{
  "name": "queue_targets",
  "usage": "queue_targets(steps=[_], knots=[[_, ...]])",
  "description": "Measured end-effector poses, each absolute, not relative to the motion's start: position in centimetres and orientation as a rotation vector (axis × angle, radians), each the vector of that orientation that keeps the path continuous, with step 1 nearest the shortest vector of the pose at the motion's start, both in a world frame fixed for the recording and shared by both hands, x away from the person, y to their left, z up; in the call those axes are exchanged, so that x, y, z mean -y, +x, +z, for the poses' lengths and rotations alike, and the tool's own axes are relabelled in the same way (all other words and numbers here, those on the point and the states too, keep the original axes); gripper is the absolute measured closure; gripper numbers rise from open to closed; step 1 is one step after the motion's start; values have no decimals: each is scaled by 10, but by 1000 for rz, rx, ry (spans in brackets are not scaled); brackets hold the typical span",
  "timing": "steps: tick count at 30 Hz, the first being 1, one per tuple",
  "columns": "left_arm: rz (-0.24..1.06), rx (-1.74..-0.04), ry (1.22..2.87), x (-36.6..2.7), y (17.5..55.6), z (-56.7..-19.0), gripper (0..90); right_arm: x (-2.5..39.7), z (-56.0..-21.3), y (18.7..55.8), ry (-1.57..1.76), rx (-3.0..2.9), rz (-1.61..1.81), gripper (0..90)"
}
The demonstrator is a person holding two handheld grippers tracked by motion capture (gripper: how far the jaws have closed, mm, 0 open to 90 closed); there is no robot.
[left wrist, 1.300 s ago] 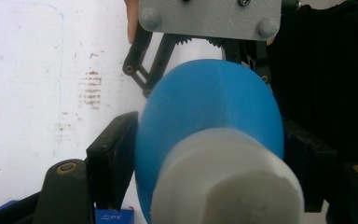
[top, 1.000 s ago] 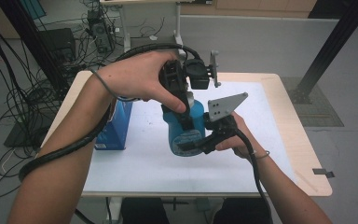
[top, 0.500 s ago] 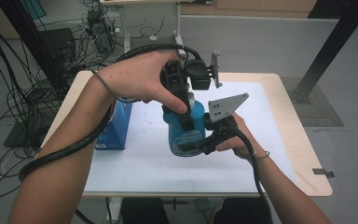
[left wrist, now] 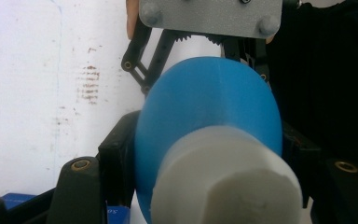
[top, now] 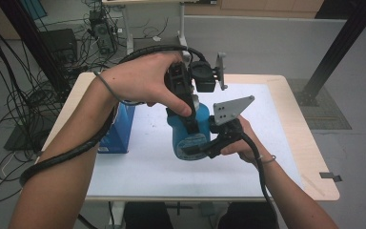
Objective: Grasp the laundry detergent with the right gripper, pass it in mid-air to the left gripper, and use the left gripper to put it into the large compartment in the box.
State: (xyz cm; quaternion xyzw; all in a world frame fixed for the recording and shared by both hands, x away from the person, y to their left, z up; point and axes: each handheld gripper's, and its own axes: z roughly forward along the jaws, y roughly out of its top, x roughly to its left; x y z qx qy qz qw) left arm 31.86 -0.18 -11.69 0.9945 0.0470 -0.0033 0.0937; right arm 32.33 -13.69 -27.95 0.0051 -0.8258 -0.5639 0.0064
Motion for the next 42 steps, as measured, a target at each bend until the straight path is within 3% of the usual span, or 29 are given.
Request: queue_targets(steps=[42], knots=[[-16, -155, 2957, 0, 320, -118, 369, 134, -281, 325, 17, 2565, -1762, 428]])
